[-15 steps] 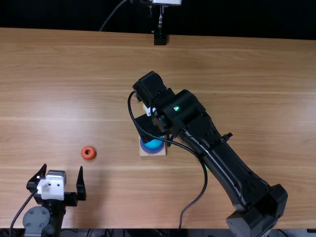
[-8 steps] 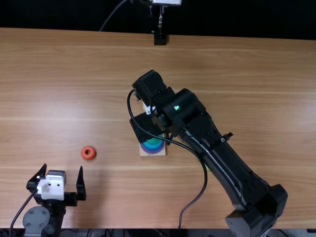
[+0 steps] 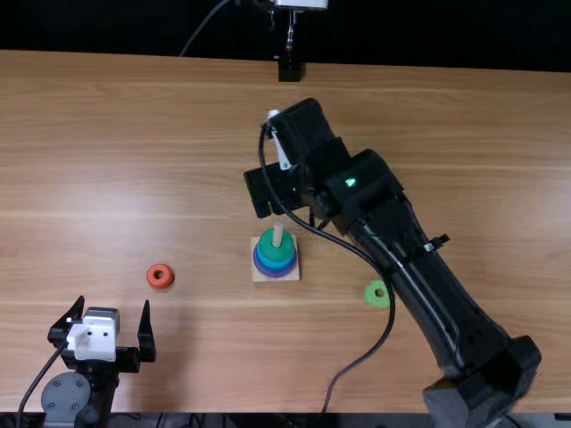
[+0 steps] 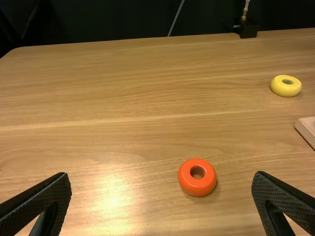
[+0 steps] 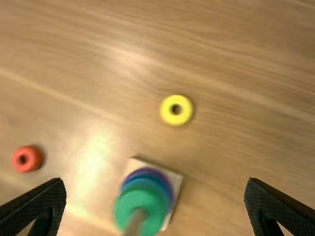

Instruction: Build the Hanoi tower: stack the rings onto the peg from bottom to top in this color order: purple, dark blue, light blue, dark green, light green, yellow, orange.

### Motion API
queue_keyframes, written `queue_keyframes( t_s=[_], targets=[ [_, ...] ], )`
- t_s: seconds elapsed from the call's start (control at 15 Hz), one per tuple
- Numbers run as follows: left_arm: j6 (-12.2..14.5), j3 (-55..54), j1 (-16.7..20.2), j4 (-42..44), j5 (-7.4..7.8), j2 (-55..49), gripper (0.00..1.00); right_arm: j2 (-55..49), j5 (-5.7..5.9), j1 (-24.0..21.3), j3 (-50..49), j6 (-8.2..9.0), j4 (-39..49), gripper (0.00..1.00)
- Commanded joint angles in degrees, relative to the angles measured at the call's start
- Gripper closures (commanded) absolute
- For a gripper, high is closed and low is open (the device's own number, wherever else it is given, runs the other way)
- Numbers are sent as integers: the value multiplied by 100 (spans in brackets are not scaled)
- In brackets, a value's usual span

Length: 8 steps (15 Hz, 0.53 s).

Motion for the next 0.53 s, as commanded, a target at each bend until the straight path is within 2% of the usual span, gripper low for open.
queue_keyframes(
  t_s=[0.0,0.07,0.13,0.2,0.47],
  targets=[
    [66,-602,-17,-459,12,-67,0,-730,231,-263,-841,12,345,0],
    [66,-602,-17,-470,12,-67,0,-1046,442,-404,-1509,1,851,0],
    [66,-602,-17,-470,12,-67,0,-1318,579,-527,-2054,1,1326,0],
    [66,-602,-17,-470,12,-67,0,-1635,590,-676,-2476,1,1642,0],
    [66,-602,-8,-470,12,-67,0,-2382,548,-1239,-3794,1,1780,0]
  ],
)
